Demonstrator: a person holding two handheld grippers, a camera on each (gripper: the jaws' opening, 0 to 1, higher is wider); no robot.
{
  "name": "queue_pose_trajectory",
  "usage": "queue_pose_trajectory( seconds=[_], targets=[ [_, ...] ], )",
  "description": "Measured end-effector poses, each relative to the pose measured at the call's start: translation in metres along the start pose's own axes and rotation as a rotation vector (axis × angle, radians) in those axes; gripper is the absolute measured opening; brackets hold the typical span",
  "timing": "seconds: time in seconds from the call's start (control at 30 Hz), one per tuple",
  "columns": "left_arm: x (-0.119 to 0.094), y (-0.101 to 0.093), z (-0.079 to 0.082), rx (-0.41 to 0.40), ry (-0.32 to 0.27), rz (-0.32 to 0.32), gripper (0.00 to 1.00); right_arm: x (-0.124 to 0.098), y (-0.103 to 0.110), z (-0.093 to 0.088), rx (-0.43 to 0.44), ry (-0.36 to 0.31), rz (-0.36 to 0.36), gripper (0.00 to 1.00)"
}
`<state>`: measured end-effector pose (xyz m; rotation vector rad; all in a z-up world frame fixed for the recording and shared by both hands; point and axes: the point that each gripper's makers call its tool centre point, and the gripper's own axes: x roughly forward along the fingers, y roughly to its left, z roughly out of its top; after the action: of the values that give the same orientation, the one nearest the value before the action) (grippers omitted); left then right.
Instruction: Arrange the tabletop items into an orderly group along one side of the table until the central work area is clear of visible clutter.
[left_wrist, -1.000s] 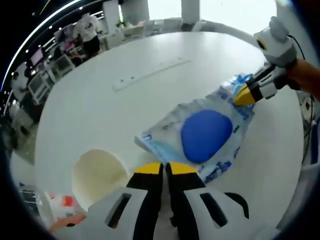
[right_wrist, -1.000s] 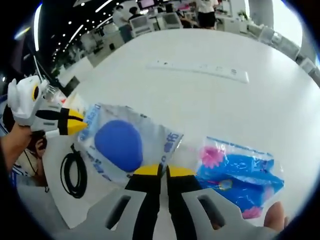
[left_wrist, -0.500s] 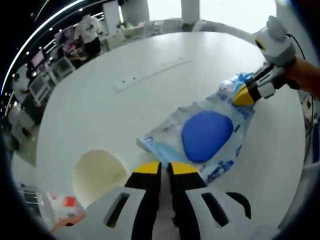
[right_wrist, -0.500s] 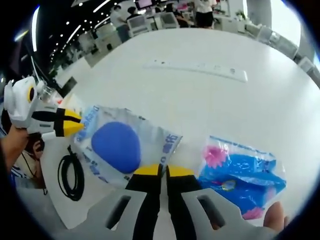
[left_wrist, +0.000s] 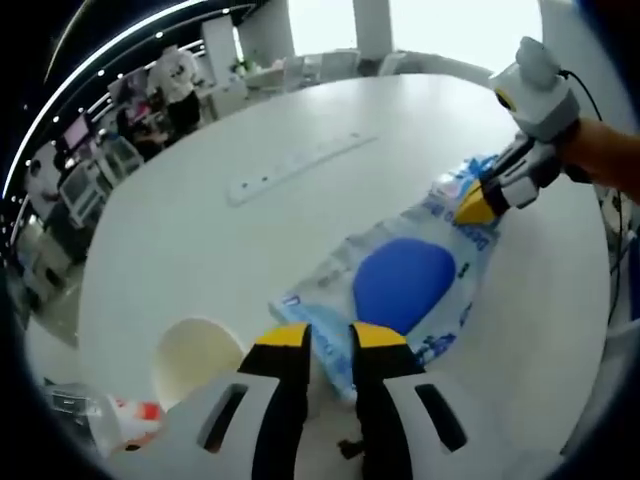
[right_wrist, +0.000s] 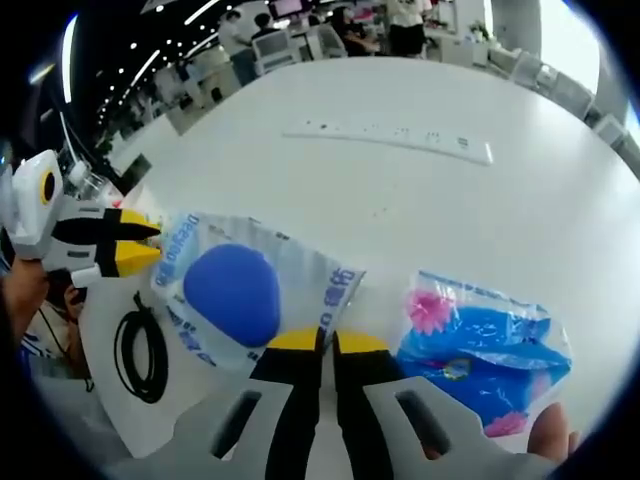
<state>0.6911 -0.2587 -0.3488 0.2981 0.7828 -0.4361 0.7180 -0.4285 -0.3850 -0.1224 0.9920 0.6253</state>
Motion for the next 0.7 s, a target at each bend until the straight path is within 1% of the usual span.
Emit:
queue_pose_trajectory(
  seconds=[0.17,0.3,0.7],
  targets=[
    [-0.0001,-0.0018,0.0006,0.001,-0.002,-0.006,0.12,-0.0003,-0.001,0.0003,-0.006,-0.002,-0.005,0.06],
    [-0.0002,-0.0027,0.0004,0.002,-0.001,-0.011,0.12,-0.0002,-0.001,0.0012,-0.025,-0.003,-0.008,0.09],
    [0.0011,-0.0046,-0.0029,0.001,0.007,-0.022,0.1,-0.0035,-0.0028,0.0024,0.001,-0.021,-0.008,0.1]
  ],
)
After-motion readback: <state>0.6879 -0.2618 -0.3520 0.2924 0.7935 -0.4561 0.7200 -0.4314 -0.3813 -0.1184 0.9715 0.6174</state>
